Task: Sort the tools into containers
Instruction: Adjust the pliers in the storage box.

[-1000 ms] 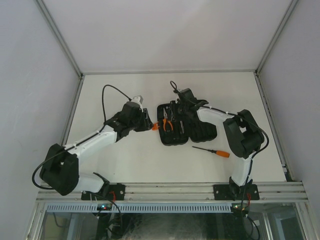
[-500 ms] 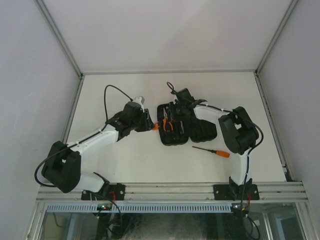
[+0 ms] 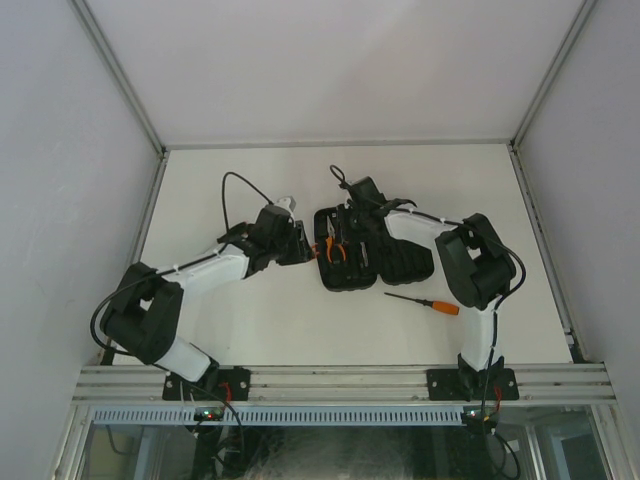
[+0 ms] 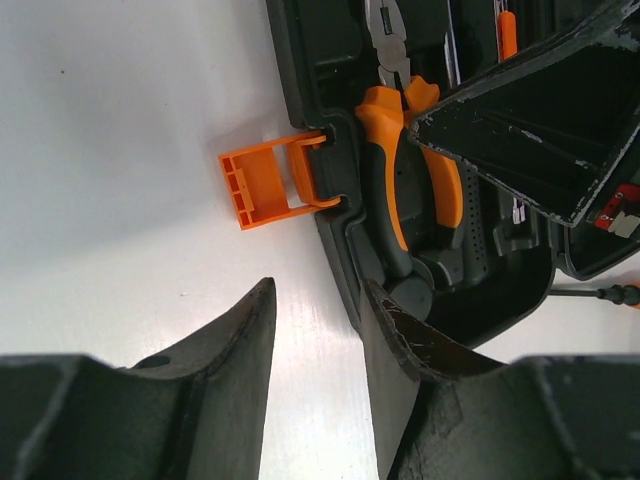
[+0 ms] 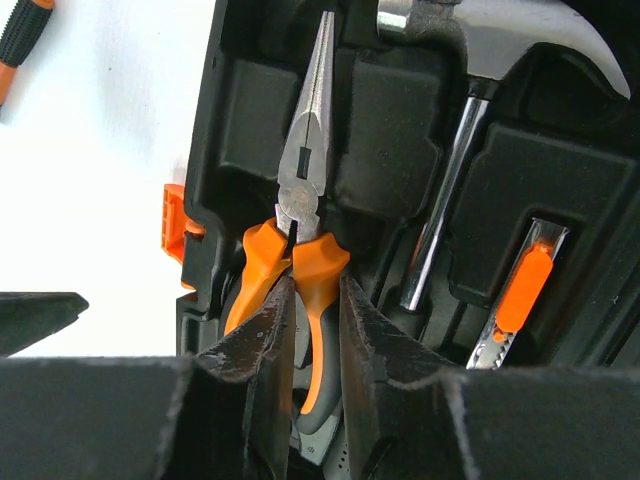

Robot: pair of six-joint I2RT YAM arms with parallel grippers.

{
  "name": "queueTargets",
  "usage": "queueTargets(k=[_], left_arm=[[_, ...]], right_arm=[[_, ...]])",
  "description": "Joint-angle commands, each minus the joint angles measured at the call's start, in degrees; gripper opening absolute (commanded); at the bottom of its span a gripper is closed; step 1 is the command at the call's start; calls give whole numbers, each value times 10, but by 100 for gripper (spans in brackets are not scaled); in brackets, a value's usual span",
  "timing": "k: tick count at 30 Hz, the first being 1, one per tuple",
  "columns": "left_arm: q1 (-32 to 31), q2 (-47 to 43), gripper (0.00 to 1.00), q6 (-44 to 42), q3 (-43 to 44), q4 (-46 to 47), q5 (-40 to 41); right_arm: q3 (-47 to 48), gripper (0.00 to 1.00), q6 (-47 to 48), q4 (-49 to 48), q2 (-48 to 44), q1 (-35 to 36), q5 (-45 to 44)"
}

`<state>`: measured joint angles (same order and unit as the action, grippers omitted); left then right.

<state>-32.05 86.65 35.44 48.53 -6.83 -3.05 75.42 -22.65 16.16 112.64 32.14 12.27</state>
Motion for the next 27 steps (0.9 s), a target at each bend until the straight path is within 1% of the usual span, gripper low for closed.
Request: queueTargets(k=[1, 6, 14, 27], left_arm=[[4, 17, 43, 3, 18, 44, -19], [3, 35, 42, 12, 14, 69, -51], [3, 59, 40, 24, 11, 84, -60], [3, 100, 31, 28, 8, 95, -74]], right_arm=[[23, 14, 1, 4, -1, 3, -27], [30, 12, -7, 8, 2, 4, -34], [43, 10, -20, 13, 8, 4, -37], [47, 9, -28, 14, 12, 4, -35]])
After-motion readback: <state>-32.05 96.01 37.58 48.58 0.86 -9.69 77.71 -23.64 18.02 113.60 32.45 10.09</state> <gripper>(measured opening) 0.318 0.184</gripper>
